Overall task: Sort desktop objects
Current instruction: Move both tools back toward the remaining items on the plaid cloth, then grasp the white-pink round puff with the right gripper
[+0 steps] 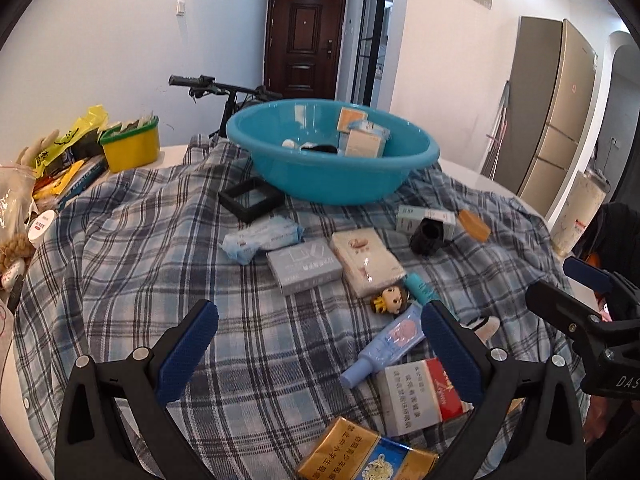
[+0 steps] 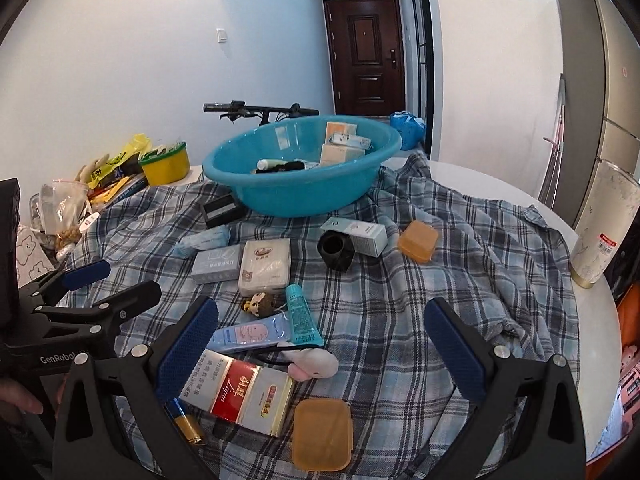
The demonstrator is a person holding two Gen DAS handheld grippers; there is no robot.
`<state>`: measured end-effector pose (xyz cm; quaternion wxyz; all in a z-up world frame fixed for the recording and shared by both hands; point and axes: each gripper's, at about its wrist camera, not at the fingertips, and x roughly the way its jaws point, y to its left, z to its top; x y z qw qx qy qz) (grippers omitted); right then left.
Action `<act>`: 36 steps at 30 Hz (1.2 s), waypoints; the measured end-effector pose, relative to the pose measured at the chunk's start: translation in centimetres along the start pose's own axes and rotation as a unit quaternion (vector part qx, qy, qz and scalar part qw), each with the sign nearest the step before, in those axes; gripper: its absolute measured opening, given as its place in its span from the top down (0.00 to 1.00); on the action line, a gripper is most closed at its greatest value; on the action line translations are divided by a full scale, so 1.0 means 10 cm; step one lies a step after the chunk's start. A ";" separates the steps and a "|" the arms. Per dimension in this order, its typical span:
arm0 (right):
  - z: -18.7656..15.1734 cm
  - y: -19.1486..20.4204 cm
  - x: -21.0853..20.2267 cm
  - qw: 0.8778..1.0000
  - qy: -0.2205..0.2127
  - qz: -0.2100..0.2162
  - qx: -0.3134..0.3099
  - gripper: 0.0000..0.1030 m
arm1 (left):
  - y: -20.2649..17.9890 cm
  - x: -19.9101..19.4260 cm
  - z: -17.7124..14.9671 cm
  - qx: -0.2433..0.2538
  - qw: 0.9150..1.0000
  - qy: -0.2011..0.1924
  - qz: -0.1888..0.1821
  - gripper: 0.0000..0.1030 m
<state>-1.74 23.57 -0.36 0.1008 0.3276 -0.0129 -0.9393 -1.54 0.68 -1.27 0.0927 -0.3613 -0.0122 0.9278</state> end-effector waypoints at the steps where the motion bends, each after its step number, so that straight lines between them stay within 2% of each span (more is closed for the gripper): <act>1: -0.02 0.00 0.03 1.000 0.005 0.000 0.000 0.01 | -0.01 0.02 -0.02 0.001 1.000 0.005 0.000 0.00; 9: -0.14 -0.02 0.31 0.999 0.043 0.003 0.007 0.02 | -0.06 0.14 -0.03 0.012 1.000 0.012 0.000 0.00; 13: -0.18 -0.04 0.47 0.997 0.070 0.005 0.009 0.23 | -0.03 0.21 -0.04 0.008 1.000 0.021 0.004 0.00; 17: -0.24 -0.07 0.60 0.995 0.094 0.022 0.021 0.27 | -0.04 0.25 -0.04 0.010 1.000 0.025 0.004 0.00; 20: -0.26 -0.04 0.64 0.995 0.098 0.023 0.012 0.34 | -0.06 0.28 -0.04 0.017 1.000 0.026 0.004 0.00; 22: -0.28 -0.02 0.69 0.994 0.105 0.025 0.004 0.48 | -0.07 0.31 -0.05 0.018 0.999 0.031 0.004 0.00; 25: -0.32 -0.01 0.76 0.992 0.122 0.037 0.001 0.63 | -0.04 0.36 -0.05 0.008 0.999 0.040 0.004 0.00; 28: -0.32 -0.05 0.72 0.994 0.104 0.035 0.012 0.70 | -0.06 0.37 -0.07 0.012 0.999 0.042 -0.001 0.00; 32: -0.28 -0.09 0.63 0.997 0.079 0.022 0.004 0.71 | -0.16 0.40 -0.09 0.044 0.998 0.046 -0.030 0.00; 36: -0.22 -0.17 0.58 0.997 0.075 0.013 0.003 0.71 | -0.24 0.58 -0.03 0.085 0.993 0.068 -0.054 0.00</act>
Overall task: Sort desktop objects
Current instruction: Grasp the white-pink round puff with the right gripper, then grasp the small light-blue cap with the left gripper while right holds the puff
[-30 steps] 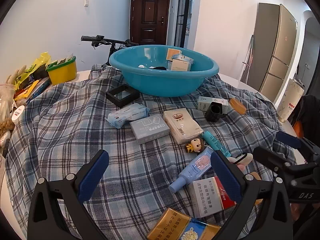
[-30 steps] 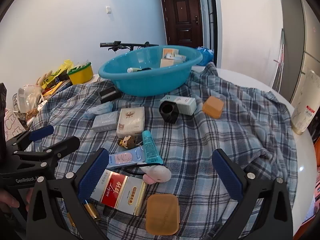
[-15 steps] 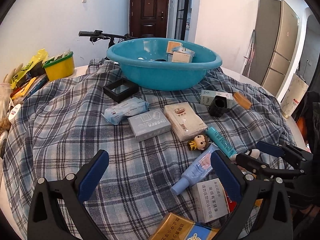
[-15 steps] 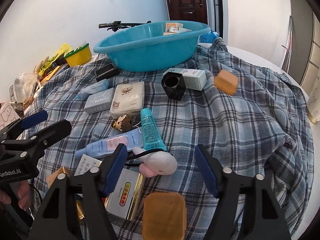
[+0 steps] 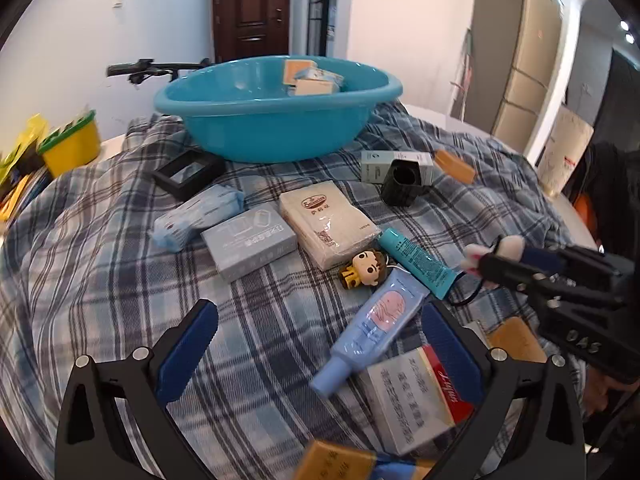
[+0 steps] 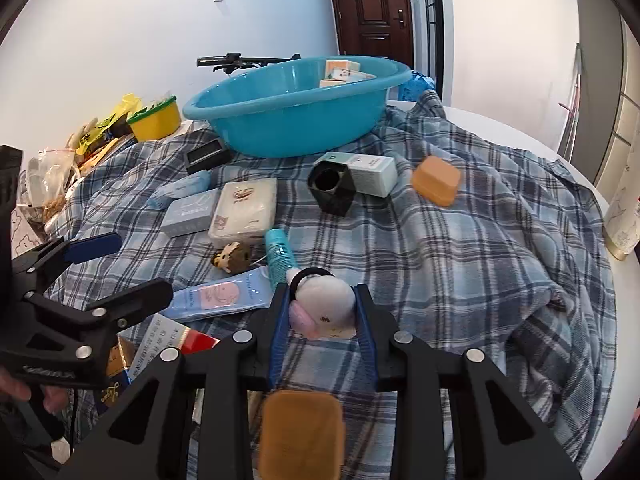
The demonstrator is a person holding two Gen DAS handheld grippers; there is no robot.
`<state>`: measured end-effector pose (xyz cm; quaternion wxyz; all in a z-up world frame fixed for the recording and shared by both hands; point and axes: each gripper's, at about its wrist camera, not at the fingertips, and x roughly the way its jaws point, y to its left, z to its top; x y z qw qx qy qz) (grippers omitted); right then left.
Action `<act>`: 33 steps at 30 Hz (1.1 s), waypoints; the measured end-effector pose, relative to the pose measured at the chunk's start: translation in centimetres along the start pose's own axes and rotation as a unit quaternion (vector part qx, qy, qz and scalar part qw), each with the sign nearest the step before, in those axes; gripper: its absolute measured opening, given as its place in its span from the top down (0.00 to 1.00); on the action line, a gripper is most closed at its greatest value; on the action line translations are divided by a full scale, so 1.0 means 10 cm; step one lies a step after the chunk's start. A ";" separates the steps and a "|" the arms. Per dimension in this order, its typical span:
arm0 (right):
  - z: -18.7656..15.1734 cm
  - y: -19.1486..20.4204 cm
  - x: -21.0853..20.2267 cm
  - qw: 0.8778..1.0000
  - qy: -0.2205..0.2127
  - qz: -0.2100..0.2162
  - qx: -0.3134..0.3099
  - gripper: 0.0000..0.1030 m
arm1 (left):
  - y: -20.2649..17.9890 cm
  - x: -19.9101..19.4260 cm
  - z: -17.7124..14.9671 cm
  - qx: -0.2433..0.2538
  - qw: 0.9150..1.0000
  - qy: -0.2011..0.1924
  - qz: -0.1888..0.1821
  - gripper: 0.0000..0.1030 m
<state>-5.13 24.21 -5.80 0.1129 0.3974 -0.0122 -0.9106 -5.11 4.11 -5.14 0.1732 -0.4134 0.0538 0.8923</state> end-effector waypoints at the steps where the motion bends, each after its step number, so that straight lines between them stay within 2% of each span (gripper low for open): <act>1: 0.01 -0.02 -0.01 1.000 0.001 -0.003 0.000 0.71 | 0.01 0.05 0.05 0.008 1.000 0.014 -0.010 0.00; 4: 0.02 -0.09 -0.05 1.000 -0.002 -0.015 0.004 0.71 | 0.00 0.17 0.18 0.017 0.997 0.050 -0.064 0.02; 6: 0.01 -0.15 -0.08 1.000 -0.005 -0.018 0.013 0.71 | -0.05 0.23 0.21 0.032 0.994 0.071 -0.081 0.04; 8: 0.01 -0.19 -0.09 1.000 -0.006 -0.022 0.016 0.71 | -0.10 0.32 0.20 0.043 0.993 0.092 -0.065 0.12; 11: 0.03 -0.22 -0.10 1.000 -0.007 -0.021 0.018 0.71 | -0.11 0.45 0.14 0.035 0.989 0.122 -0.071 0.25; 14: 0.03 -0.23 -0.10 1.000 -0.007 -0.019 0.015 0.71 | -0.13 0.44 0.11 0.036 0.989 0.123 -0.071 0.34; 16: 0.04 -0.23 -0.10 1.000 -0.007 -0.017 0.015 0.71 | -0.14 0.43 0.11 0.033 0.988 0.126 -0.080 0.48; 17: 0.04 -0.23 -0.10 1.000 -0.007 -0.017 0.015 0.71 | -0.16 0.41 0.11 0.035 0.988 0.127 -0.083 0.52; 19: 0.04 -0.23 -0.10 1.000 -0.007 -0.016 0.016 0.71 | -0.22 0.39 0.12 0.050 0.986 0.130 -0.092 0.66; 25: 0.05 -0.24 -0.11 1.000 -0.008 -0.016 0.018 0.71 | -0.37 0.36 0.08 0.077 0.981 0.142 -0.105 0.68; 27: 0.04 -0.25 -0.11 1.000 -0.008 -0.015 0.018 0.71 | -0.42 0.36 0.07 0.092 0.980 0.144 -0.103 0.65; 29: 0.04 -0.25 -0.11 1.000 -0.007 -0.015 0.018 0.71 | -0.46 0.38 0.07 0.098 0.979 0.148 -0.101 0.42; 30: 0.04 -0.25 -0.11 1.000 -0.007 -0.014 0.018 0.71 | -0.48 0.37 0.05 0.106 0.978 0.147 -0.104 0.28; 33: 0.03 -0.26 -0.11 1.000 -0.006 -0.014 0.018 0.71 | -0.54 0.36 0.01 0.124 0.974 0.152 -0.111 0.25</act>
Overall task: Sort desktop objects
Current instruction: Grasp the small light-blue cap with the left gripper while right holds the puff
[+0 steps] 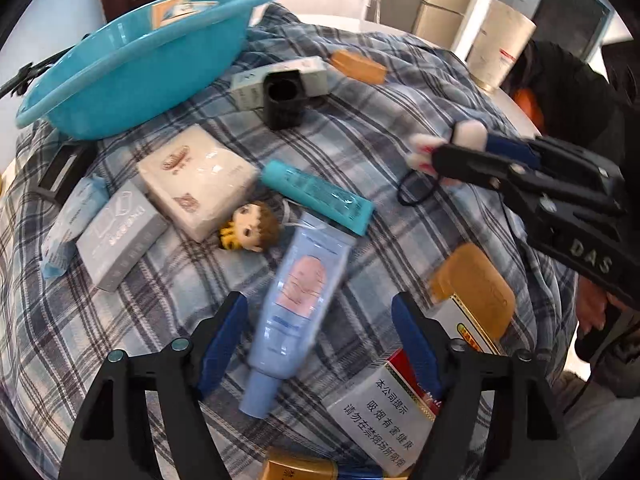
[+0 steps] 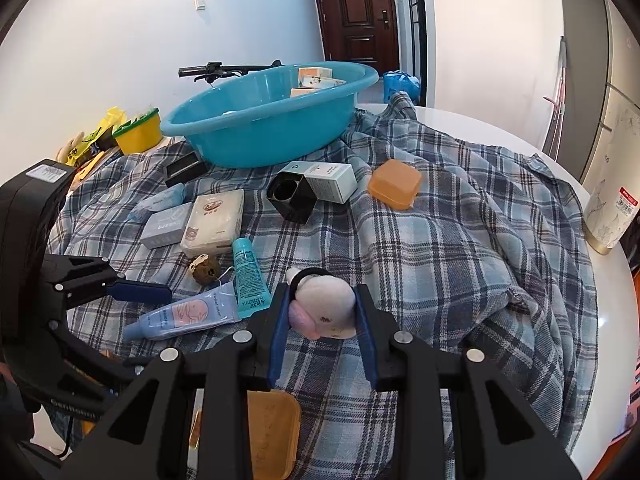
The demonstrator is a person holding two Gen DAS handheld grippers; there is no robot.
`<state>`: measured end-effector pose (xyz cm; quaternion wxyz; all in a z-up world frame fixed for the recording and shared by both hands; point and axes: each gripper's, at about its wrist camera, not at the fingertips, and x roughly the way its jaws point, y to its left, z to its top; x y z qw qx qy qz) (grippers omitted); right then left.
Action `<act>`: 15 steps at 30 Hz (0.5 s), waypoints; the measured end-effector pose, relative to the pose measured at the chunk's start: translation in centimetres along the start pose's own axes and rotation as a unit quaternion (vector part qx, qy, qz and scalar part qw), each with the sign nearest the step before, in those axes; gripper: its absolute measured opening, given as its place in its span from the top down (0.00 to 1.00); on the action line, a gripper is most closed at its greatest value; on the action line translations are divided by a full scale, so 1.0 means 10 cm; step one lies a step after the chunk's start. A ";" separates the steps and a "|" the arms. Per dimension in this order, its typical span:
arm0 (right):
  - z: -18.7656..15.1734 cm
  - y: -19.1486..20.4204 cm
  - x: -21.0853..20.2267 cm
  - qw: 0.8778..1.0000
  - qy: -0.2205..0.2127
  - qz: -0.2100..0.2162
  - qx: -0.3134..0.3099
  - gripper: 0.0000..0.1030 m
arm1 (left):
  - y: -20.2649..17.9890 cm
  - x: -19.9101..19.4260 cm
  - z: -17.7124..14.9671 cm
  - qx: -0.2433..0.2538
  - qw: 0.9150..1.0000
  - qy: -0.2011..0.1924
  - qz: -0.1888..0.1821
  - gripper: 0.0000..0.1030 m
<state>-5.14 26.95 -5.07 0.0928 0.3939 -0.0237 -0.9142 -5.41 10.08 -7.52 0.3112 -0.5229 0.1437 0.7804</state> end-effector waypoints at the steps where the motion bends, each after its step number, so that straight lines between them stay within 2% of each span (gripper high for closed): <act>1: 0.00 0.00 0.00 1.000 0.000 -0.001 0.001 0.71 | -0.01 0.01 -0.01 0.002 1.000 0.003 0.001 0.25; 3: 0.00 -0.01 -0.01 1.000 -0.001 -0.001 0.002 0.71 | 0.01 0.04 0.00 -0.003 1.000 0.004 0.008 0.27; 6: 0.00 -0.02 -0.02 1.000 -0.001 -0.001 0.002 0.71 | 0.12 -0.01 0.03 -0.034 0.999 -0.002 0.007 0.63; 7: 0.00 -0.02 -0.02 1.000 -0.001 -0.001 0.002 0.71 | 0.17 -0.02 0.03 -0.046 0.999 -0.004 -0.001 0.67; 9: 0.00 -0.02 -0.02 1.000 -0.002 -0.001 0.002 0.71 | 0.22 -0.05 0.01 -0.050 0.999 -0.005 -0.002 0.68; 10: 0.00 -0.02 -0.02 1.000 -0.001 -0.001 0.001 0.71 | 0.25 -0.05 0.01 -0.053 0.999 -0.009 0.004 0.68; 12: 0.00 -0.03 -0.03 1.000 -0.002 -0.001 0.000 0.71 | 0.37 -0.14 -0.02 -0.078 0.997 -0.022 0.017 0.81; 15: 0.01 -0.04 -0.03 1.000 -0.003 -0.001 0.001 0.71 | 0.53 -0.24 -0.06 -0.109 0.993 -0.033 0.041 0.82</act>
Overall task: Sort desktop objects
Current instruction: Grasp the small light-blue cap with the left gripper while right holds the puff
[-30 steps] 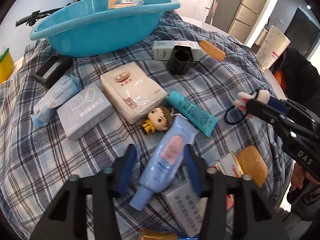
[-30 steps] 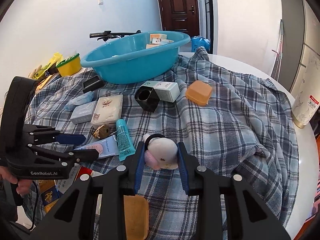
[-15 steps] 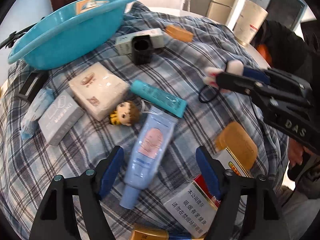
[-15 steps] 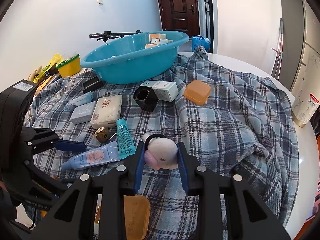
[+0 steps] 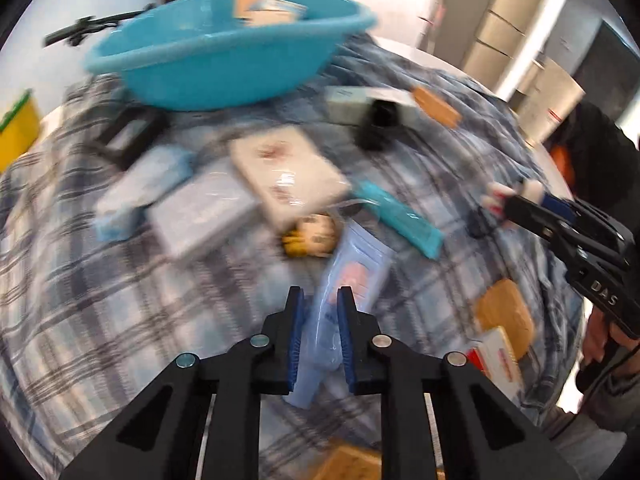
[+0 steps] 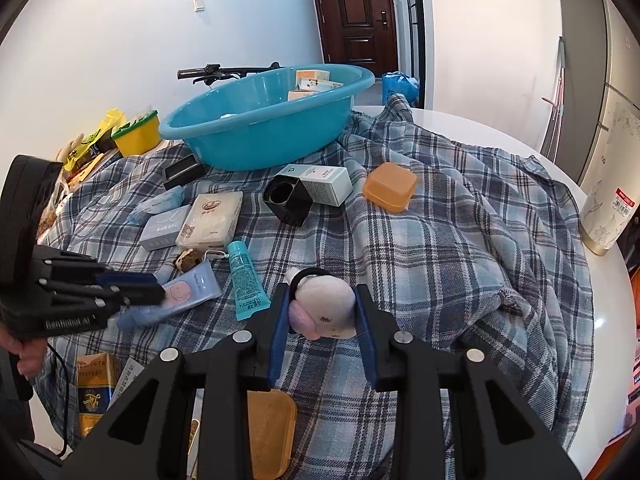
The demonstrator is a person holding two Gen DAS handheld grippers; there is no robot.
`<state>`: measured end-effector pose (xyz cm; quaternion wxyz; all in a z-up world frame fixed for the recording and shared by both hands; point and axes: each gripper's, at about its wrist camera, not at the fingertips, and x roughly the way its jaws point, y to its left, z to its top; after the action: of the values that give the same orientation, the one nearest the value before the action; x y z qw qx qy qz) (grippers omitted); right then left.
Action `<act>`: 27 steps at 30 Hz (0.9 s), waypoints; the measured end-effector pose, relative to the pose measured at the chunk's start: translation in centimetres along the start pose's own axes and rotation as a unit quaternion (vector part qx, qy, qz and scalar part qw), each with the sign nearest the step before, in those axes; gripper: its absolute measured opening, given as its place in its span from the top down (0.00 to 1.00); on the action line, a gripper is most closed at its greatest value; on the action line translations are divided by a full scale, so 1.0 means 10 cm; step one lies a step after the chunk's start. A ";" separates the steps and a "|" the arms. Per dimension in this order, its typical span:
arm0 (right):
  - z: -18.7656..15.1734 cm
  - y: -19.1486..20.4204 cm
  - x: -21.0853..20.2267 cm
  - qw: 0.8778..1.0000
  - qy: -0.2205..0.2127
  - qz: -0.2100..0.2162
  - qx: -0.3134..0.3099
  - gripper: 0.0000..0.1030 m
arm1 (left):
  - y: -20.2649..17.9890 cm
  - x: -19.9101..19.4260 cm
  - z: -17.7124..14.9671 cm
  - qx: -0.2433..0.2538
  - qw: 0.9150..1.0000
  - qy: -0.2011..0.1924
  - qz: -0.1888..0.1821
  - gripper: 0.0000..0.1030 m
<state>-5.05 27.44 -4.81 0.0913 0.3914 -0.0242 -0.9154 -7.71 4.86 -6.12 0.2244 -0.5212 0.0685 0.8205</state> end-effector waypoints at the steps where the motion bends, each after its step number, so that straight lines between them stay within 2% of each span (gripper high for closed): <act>1: 0.00 0.01 0.00 1.000 0.000 0.001 -0.001 0.71 | 0.05 -0.03 -0.01 -0.007 1.000 -0.004 0.007 0.82; 4: 0.00 0.05 0.02 1.000 0.003 0.004 -0.004 0.71 | 0.08 -0.06 -0.05 -0.013 1.000 -0.008 -0.010 0.82; 8: 0.00 0.10 0.02 1.000 0.005 0.007 -0.010 0.71 | -0.11 -0.09 -0.07 0.034 0.998 -0.012 -0.045 0.82; 9: 0.00 0.11 0.02 1.000 0.005 0.007 -0.011 0.71 | -0.17 -0.08 -0.07 0.044 0.998 -0.010 -0.046 0.78; 12: 0.00 0.11 0.00 1.000 0.003 0.005 -0.012 0.71 | -0.24 -0.03 -0.04 0.055 0.998 -0.005 -0.017 0.29; 13: 0.01 0.10 -0.01 1.000 0.003 0.003 -0.011 0.71 | -0.24 -0.03 -0.04 0.054 0.998 -0.009 -0.014 0.28; 15: 0.01 0.08 -0.02 1.000 0.002 0.001 -0.010 0.71 | -0.21 -0.04 -0.06 0.050 0.998 -0.005 -0.024 0.28; 18: 0.02 0.06 -0.01 1.000 0.002 -0.001 -0.008 0.71 | -0.20 0.01 -0.07 0.051 0.999 0.004 -0.015 0.28; 20: 0.02 0.06 0.00 1.000 0.004 0.001 -0.009 0.71 | -0.20 0.03 -0.10 0.054 0.998 0.014 -0.017 0.38; 22: 0.01 0.07 0.01 1.000 0.006 0.004 -0.011 0.71 | -0.20 0.08 -0.13 0.051 0.998 0.027 -0.011 0.64; 27: 0.01 0.08 0.01 1.000 0.007 0.004 -0.012 0.71 | -0.14 0.05 -0.13 0.029 0.999 0.013 -0.018 0.67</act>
<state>-5.08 26.58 -4.77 0.1002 0.3967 -0.0140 -0.9123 -6.21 5.77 -7.03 0.2532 -0.5262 0.0855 0.8073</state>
